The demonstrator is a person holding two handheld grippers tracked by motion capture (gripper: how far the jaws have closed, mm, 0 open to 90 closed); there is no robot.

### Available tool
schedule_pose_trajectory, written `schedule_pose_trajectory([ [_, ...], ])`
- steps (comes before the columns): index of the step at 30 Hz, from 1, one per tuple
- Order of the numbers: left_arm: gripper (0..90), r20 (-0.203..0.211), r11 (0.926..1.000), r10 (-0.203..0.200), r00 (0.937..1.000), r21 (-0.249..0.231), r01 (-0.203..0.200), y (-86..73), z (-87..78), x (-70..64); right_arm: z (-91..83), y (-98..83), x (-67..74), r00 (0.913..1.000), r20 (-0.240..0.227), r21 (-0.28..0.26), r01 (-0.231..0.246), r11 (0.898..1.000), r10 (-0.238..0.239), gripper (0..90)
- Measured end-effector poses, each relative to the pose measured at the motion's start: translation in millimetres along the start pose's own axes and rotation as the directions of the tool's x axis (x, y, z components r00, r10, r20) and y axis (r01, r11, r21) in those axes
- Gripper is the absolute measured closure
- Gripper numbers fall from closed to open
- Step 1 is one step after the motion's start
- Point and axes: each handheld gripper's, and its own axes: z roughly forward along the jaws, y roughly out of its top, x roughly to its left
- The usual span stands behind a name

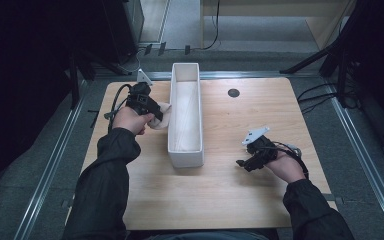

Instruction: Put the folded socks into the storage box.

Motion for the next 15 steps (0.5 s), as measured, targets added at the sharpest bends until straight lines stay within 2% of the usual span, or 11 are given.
schedule_pose_trajectory([
  [11,67.2,0.003,0.9988,0.048,0.9988,0.011,-0.048,10.2,2.3,-25.1,-0.4,-0.2,-0.7,1.0000,0.000,-0.001,0.007,1.000,-0.007,18.5],
  [15,67.2,0.014,0.9984,0.054,0.9985,0.014,-0.054,12.5,5.6,-32.4,-0.6,-0.6,-0.4,1.0000,-0.004,0.003,0.004,1.000,-0.004,18.5],
])
